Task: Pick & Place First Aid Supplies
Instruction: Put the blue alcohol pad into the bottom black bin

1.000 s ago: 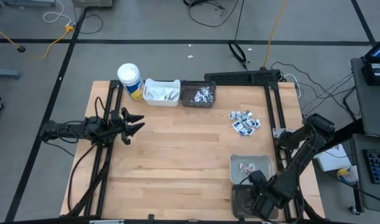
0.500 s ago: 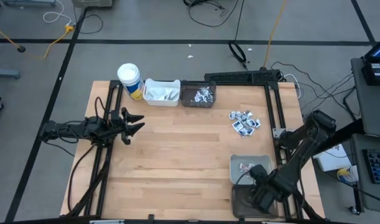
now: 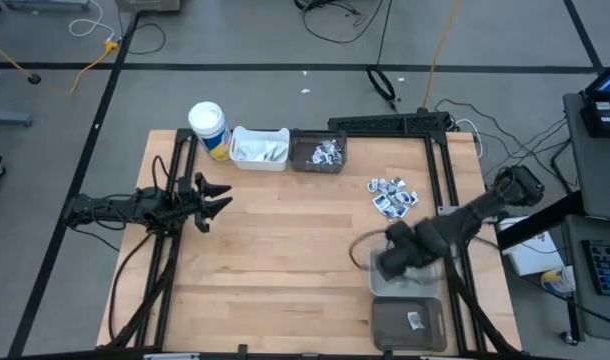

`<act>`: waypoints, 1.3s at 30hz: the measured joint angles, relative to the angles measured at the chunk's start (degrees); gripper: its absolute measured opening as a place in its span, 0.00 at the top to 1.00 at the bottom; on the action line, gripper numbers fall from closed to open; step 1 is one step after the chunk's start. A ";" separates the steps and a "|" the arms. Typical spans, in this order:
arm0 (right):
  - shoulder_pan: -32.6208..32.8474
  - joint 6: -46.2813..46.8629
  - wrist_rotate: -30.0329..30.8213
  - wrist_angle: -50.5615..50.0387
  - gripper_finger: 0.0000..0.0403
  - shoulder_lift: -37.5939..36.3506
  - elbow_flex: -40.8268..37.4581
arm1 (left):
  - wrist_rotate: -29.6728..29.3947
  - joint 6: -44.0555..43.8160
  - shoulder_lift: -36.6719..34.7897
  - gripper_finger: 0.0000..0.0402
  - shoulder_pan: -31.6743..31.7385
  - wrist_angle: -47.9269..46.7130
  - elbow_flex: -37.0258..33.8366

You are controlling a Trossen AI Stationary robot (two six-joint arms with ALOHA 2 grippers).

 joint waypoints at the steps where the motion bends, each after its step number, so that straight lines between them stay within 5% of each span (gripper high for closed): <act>1: -2.05 -2.37 0.05 -0.03 0.51 -0.38 -0.35 | 0.00 0.00 -0.02 0.51 0.00 0.00 0.00; 12: -27.51 -28.36 2.71 1.11 0.51 -1.35 -1.78 | 0.00 0.00 0.00 0.51 0.00 0.00 0.00; 23: -46.68 -44.56 2.74 6.27 0.51 0.46 -1.80 | 0.00 0.00 -0.01 0.51 0.01 0.00 0.00; 39: -45.76 -42.70 -0.36 17.94 0.51 1.79 -18.72 | 0.00 0.00 -0.01 0.51 0.01 -0.01 -0.01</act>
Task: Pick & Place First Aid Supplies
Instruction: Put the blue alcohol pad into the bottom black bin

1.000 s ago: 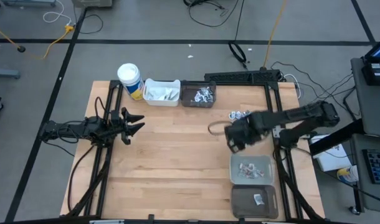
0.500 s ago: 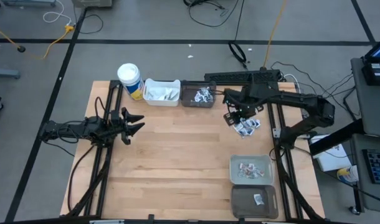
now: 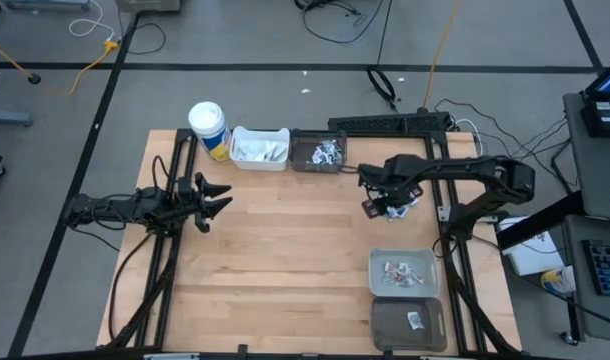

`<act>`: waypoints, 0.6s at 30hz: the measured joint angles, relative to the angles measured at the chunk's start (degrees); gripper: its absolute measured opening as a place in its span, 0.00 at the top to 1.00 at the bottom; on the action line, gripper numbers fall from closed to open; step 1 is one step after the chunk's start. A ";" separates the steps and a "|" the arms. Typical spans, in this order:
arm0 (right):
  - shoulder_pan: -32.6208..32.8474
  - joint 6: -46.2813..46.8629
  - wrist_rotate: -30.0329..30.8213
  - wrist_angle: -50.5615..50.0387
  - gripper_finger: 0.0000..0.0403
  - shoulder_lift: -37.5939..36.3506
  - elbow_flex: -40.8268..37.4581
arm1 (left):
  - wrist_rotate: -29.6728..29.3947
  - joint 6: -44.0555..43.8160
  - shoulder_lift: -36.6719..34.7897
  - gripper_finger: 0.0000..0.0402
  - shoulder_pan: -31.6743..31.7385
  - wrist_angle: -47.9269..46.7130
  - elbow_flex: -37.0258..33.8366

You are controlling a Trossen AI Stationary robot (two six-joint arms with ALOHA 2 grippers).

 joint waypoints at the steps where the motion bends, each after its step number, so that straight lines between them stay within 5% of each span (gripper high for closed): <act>1: 0.32 -0.20 0.08 1.08 0.51 0.00 -1.06 | 0.00 0.00 -0.01 0.51 0.01 0.01 0.01; 18: -0.17 -4.72 1.66 14.43 0.55 0.00 -12.13 | 0.00 -0.02 0.01 0.51 -0.01 0.01 0.01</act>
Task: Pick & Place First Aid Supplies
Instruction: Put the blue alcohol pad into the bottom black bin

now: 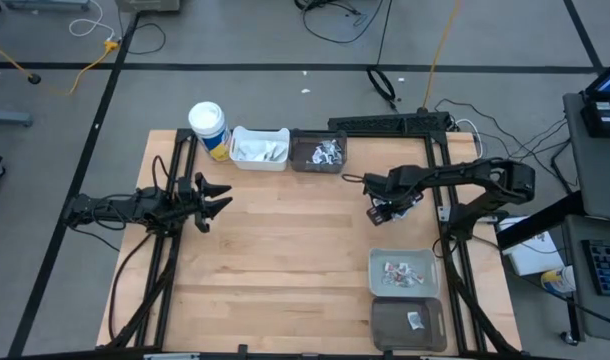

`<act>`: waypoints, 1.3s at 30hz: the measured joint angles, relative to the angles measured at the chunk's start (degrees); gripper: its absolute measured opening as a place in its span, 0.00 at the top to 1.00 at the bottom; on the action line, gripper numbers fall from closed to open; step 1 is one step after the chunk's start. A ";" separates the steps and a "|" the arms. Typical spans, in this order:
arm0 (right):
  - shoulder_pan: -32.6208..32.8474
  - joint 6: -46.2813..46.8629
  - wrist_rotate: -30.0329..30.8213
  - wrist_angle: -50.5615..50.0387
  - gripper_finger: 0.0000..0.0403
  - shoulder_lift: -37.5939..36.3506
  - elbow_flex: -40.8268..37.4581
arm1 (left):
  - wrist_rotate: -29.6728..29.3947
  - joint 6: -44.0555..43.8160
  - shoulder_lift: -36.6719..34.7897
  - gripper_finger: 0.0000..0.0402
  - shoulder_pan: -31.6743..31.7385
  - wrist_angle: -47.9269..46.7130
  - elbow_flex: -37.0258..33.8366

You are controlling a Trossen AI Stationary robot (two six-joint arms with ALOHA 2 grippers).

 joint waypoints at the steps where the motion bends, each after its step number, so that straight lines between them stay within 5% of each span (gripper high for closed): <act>1: 0.00 -0.02 -0.02 0.06 0.57 0.00 -0.06 | 0.00 0.02 0.00 0.51 0.00 -0.01 0.00; 12: 0.00 1.22 -1.69 -1.25 0.98 -0.41 0.17 | 0.00 0.02 0.00 0.51 0.00 0.00 0.00; 39: 2.08 9.28 -1.43 -23.26 0.99 -11.37 21.31 | 0.00 0.02 -0.02 0.51 0.01 0.00 0.00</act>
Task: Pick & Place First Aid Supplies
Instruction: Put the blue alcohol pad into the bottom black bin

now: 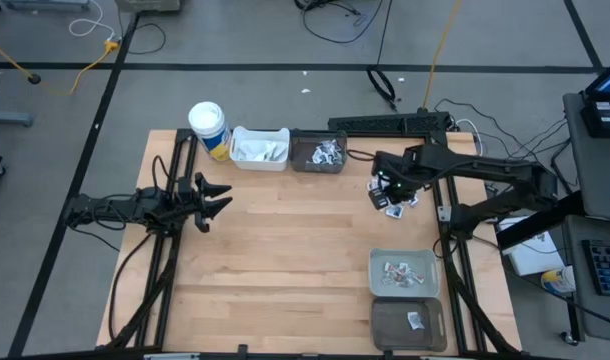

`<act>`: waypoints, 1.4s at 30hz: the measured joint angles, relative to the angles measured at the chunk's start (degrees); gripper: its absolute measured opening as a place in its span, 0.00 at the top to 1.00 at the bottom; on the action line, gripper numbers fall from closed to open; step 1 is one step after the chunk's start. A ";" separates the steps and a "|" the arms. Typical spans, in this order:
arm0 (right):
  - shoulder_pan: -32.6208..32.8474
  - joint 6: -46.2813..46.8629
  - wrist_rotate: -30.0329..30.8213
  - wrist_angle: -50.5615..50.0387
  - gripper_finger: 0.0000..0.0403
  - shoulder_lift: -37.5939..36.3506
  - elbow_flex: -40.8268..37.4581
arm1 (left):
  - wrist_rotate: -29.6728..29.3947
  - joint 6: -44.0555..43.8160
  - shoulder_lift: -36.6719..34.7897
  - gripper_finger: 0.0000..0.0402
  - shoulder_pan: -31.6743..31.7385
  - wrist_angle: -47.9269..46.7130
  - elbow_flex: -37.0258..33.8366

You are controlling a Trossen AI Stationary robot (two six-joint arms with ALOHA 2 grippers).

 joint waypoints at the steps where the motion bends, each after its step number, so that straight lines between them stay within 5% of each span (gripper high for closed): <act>1: 0.61 0.89 0.00 -0.42 0.99 -0.34 0.02 | 0.00 0.00 0.01 0.51 -0.01 -0.01 0.00; 11: 19.67 16.76 0.14 -4.34 0.99 -1.61 0.02 | 0.00 -0.02 0.02 0.51 0.00 0.00 0.00; 26: 58.54 59.13 0.03 1.96 0.99 2.72 0.02 | -0.01 0.00 0.01 0.51 -0.01 -0.01 0.00; 42: 70.13 67.45 -0.08 8.48 0.99 17.99 13.35 | 0.00 0.00 0.02 0.51 0.00 0.00 0.00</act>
